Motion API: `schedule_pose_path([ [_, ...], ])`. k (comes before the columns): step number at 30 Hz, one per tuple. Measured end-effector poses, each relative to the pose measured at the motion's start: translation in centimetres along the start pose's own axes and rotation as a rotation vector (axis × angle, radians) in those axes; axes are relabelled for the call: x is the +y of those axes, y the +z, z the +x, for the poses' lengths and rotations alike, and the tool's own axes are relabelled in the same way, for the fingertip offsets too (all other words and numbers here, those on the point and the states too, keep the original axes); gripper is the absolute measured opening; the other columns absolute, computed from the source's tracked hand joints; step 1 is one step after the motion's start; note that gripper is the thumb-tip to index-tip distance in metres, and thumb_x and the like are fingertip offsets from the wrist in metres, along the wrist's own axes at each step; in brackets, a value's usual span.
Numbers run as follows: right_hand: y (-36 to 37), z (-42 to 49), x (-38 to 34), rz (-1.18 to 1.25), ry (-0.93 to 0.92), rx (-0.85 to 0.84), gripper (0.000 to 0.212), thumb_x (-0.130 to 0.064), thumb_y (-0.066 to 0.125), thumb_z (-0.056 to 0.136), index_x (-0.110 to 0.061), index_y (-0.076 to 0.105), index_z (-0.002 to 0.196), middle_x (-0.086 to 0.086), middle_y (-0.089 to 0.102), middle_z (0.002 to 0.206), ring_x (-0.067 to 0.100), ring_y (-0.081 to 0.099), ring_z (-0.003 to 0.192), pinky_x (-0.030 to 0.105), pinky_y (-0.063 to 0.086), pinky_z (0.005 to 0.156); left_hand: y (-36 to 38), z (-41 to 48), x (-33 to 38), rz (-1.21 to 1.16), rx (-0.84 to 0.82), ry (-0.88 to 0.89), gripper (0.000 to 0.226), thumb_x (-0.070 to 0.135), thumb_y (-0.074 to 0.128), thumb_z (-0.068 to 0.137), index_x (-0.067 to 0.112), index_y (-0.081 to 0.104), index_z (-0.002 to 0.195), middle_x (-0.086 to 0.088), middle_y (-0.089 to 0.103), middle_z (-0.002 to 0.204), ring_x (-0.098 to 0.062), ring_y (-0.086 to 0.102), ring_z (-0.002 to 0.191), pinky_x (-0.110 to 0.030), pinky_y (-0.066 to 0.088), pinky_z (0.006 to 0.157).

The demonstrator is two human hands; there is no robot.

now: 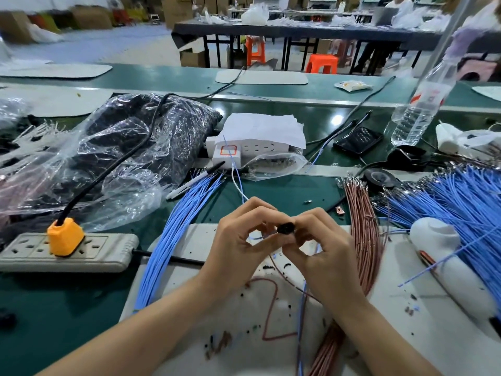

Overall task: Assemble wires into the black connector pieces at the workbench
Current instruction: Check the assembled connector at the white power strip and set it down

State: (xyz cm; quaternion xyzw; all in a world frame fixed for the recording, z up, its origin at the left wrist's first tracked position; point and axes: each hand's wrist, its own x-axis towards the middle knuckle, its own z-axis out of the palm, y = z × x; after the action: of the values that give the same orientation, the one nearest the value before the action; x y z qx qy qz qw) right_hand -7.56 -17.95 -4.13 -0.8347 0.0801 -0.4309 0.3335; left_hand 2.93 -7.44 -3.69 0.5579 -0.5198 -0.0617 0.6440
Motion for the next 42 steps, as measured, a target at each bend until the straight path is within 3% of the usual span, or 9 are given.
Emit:
schedule_pose_path([
  [5, -0.4, 0.0, 0.4, 0.062, 0.033, -0.078, 0.015, -0.015, 0.068, 0.081, -0.004, 0.073, 0.09, 0.004, 0.064, 0.081, 0.012, 0.06, 0.069, 0.024, 0.052, 0.064, 0.1, -0.1, 0.0, 0.034, 0.014, -0.004, 0.019, 0.014, 0.075, 0.076, 0.02, 0.069, 0.093, 0.003, 0.058, 0.085, -0.018, 0.055, 0.074, -0.032, 0.048, 0.07],
  [8, -0.2, -0.1, 0.5, 0.062, 0.028, -0.053, 0.011, -0.007, 0.068, 0.078, -0.004, 0.073, 0.086, 0.004, 0.064, 0.08, 0.009, 0.059, 0.07, 0.018, 0.049, 0.065, 0.2, -0.3, 0.0, 0.044, 0.003, 0.001, 0.02, 0.009, 0.075, 0.075, 0.017, 0.069, 0.093, 0.002, 0.058, 0.086, -0.02, 0.056, 0.074, -0.028, 0.048, 0.071],
  [16, -0.5, -0.1, 0.2, 0.158, -0.003, -0.021, 0.013, -0.003, 0.069, 0.077, -0.005, 0.074, 0.089, 0.007, 0.066, 0.081, 0.008, 0.062, 0.074, 0.014, 0.049, 0.069, 0.4, -0.3, 0.1, -0.014, -0.004, 0.032, 0.019, 0.013, 0.074, 0.077, 0.019, 0.07, 0.095, 0.0, 0.057, 0.092, -0.026, 0.06, 0.079, -0.041, 0.051, 0.071],
  [20, -0.5, -0.2, 0.1, 0.193, 0.01, -0.01, 0.015, -0.004, 0.068, 0.078, -0.012, 0.072, 0.091, 0.006, 0.065, 0.082, 0.015, 0.064, 0.073, 0.024, 0.053, 0.066, 0.4, -0.3, 0.1, -0.057, -0.018, 0.018, 0.018, 0.013, 0.074, 0.076, 0.017, 0.07, 0.093, -0.003, 0.055, 0.091, -0.025, 0.058, 0.078, -0.038, 0.05, 0.072],
  [24, -0.5, -0.3, 0.3, 0.187, 0.018, -0.006, 0.01, -0.005, 0.069, 0.078, -0.004, 0.073, 0.087, 0.006, 0.065, 0.081, 0.013, 0.063, 0.073, 0.021, 0.051, 0.067, 0.5, -0.2, 0.1, -0.091, -0.02, 0.001, 0.018, 0.012, 0.073, 0.076, 0.016, 0.069, 0.093, -0.004, 0.055, 0.091, -0.026, 0.057, 0.077, -0.038, 0.049, 0.073],
  [29, -0.6, -0.2, 0.2, 0.201, 0.018, -0.011, 0.015, -0.003, 0.069, 0.078, -0.01, 0.072, 0.091, 0.006, 0.064, 0.082, 0.014, 0.064, 0.074, 0.022, 0.052, 0.068, 0.4, -0.1, 0.1, -0.072, -0.033, 0.018, 0.02, 0.01, 0.072, 0.078, 0.015, 0.068, 0.097, -0.005, 0.054, 0.091, -0.022, 0.056, 0.078, -0.031, 0.048, 0.074],
  [33, -0.6, -0.1, 0.1, 0.158, -0.016, -0.019, 0.011, -0.003, 0.069, 0.078, -0.006, 0.073, 0.088, 0.006, 0.064, 0.081, 0.016, 0.063, 0.072, 0.024, 0.052, 0.066, 0.4, -0.1, 0.0, -0.056, -0.027, 0.032, 0.02, 0.01, 0.071, 0.078, 0.013, 0.068, 0.098, -0.002, 0.055, 0.091, -0.018, 0.057, 0.077, -0.029, 0.048, 0.073],
  [42, -1.3, 0.3, 0.2, -0.056, -0.117, -0.046, 0.004, -0.001, 0.069, 0.079, 0.0, 0.072, 0.081, 0.006, 0.058, 0.074, 0.013, 0.053, 0.064, 0.015, 0.042, 0.061, 0.5, -0.3, 0.1, 0.003, -0.016, 0.078, 0.018, 0.007, 0.072, 0.079, 0.012, 0.067, 0.096, -0.004, 0.055, 0.09, -0.022, 0.056, 0.073, -0.033, 0.05, 0.065],
])
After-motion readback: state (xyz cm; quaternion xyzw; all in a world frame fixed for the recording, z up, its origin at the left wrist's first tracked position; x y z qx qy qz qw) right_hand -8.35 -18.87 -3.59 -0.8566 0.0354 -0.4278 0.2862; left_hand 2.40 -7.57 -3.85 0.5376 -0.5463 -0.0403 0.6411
